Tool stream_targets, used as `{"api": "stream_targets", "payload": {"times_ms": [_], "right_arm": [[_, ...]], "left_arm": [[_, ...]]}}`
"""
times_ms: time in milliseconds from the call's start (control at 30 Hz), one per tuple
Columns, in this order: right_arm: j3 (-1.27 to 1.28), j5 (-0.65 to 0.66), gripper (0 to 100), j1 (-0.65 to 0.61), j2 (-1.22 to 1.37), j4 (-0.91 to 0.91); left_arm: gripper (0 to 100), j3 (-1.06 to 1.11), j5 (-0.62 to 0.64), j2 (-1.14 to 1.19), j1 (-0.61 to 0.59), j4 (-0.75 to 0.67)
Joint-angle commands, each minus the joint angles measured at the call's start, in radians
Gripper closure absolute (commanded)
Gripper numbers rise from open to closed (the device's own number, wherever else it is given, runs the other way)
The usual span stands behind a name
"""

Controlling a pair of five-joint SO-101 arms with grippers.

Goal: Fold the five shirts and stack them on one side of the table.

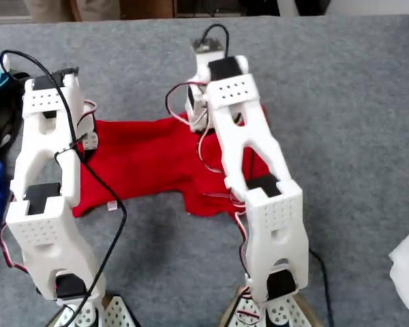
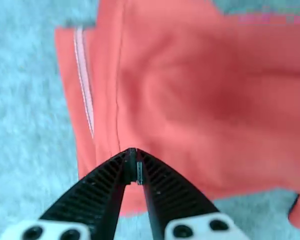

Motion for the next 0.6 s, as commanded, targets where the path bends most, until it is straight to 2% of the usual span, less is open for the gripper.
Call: {"api": "stream_targets", "payload": {"times_ms": [0, 100, 233, 433, 567], "right_arm": [[0.087, -0.012, 99.2, -0.033, 0.001, -0.132], [0.117, -0.043, 99.2, -0.065, 0.102, -0.186], [0.062, -0.057, 99.2, -0.054, 0.214, -0.155], [-0.068, -0.048, 99.2, 0.113, 0.289, -0.064], [-0.153, 0.044, 99.2, 0.248, 0.317, -0.037]], "left_arm": [[98, 0.000, 0.012, 0.025, 0.040, -0.043], [98, -0.012, 0.015, 0.130, 0.081, -0.046], [98, -0.101, 0.051, 0.305, 0.087, -0.008], [98, -0.404, 0.049, 0.576, 0.009, 0.184], [98, -0.497, 0.048, 0.638, 0.002, 0.199]]}}
